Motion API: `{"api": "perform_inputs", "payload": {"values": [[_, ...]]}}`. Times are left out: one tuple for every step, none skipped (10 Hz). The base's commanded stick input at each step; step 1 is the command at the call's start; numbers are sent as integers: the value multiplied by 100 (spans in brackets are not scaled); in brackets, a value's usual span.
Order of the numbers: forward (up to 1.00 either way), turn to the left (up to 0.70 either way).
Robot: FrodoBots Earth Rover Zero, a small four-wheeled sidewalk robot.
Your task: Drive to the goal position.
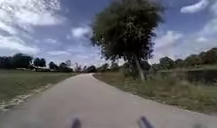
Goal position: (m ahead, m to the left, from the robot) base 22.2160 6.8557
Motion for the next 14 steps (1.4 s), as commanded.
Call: {"api": "perform_inputs", "payload": {"values": [[69, 34], [69, 34], [69, 34], [69, 34], [69, 13], [69, 4], [69, 3], [69, 15], [69, 34], [69, 34], [69, 34], [69, 32], [69, 15], [69, 3]]}}
